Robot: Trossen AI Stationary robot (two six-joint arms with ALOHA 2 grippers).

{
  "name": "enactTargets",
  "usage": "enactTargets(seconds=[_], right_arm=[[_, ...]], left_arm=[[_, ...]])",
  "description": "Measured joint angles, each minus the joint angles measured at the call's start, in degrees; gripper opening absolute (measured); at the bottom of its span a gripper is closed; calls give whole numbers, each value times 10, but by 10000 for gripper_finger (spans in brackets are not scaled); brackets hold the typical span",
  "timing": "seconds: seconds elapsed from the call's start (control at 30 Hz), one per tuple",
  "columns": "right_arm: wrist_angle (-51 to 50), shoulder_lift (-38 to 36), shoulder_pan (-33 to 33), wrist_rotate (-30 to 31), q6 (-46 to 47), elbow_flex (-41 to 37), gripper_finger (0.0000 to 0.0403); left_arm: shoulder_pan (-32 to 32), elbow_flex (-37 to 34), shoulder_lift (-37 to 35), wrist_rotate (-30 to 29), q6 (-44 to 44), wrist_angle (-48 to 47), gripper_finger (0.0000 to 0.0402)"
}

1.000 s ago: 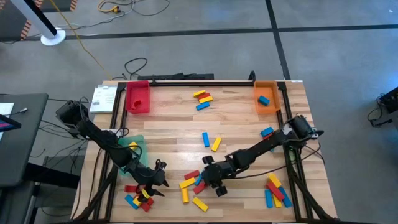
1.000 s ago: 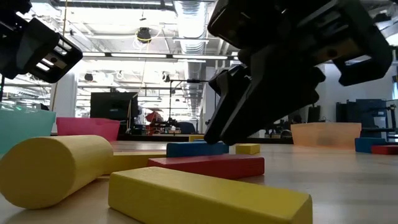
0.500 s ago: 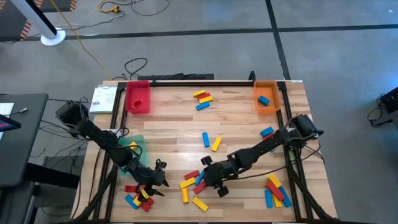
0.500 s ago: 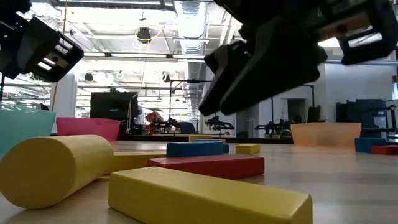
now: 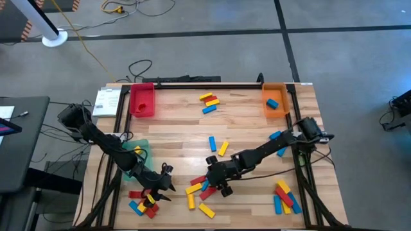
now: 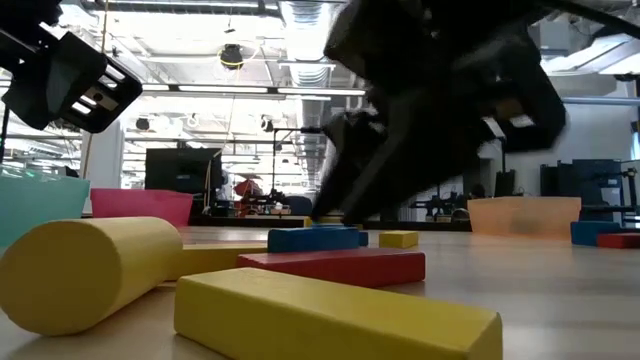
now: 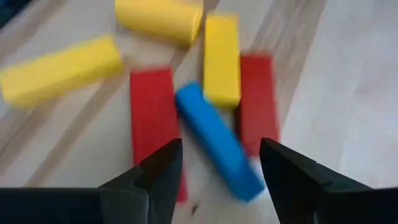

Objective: Sort blocks
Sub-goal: Put the blue block into the orange bin

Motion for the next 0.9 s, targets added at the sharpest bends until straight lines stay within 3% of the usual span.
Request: enactTargets(seconds=[0.23, 0.5, 0.6, 0.9], right_arm=[[-7, 7, -6, -3, 14, 1, 206], [-25, 7, -8, 0, 8, 2, 73], [-33, 6, -11, -3, 13, 2, 43], [-38, 6, -11, -5, 28, 2, 71]], left_arm=[[0, 0, 0, 0, 9, 1, 204], [6, 0, 0, 0, 8, 2, 204], [6, 0, 0, 0, 9, 3, 204], [6, 0, 0, 0, 10, 3, 204]])
